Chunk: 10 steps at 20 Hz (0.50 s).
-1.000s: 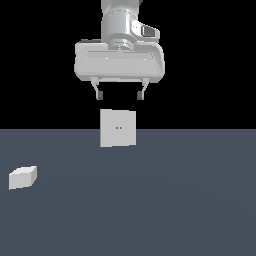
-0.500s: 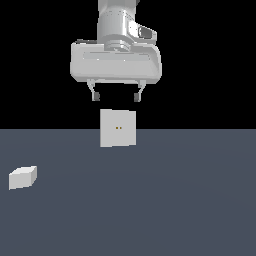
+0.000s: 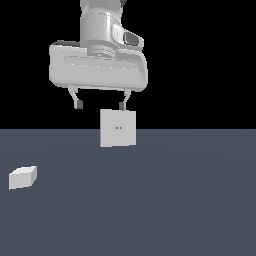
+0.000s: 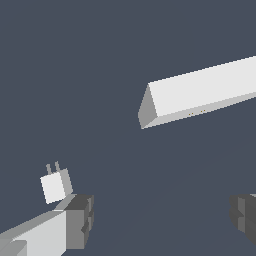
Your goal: Plug the charger into the wall socket.
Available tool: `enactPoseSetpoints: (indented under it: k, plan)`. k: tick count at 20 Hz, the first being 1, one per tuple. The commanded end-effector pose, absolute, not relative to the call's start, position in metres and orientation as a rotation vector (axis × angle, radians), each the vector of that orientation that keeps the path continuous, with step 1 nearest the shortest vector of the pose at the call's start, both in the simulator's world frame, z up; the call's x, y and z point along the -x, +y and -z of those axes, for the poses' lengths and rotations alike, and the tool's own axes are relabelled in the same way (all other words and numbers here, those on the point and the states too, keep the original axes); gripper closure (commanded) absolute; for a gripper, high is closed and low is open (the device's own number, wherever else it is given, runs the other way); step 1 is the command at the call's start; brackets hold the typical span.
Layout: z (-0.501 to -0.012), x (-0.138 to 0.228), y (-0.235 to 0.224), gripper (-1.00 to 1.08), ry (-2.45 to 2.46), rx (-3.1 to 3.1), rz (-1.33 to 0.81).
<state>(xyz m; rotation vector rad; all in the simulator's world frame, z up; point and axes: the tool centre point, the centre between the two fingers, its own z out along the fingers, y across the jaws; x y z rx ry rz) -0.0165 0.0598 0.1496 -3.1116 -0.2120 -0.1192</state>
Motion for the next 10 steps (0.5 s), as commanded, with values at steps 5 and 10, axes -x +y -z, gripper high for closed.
enactPoseSetpoints:
  k: [5, 10]
  plan:
    - [-0.129, 0.029, 0.093, -0.92, -0.327, 3.081, 0.225]
    - [-0.112, 0.04, 0.119, -0.92, -0.414, 3.051, 0.306]
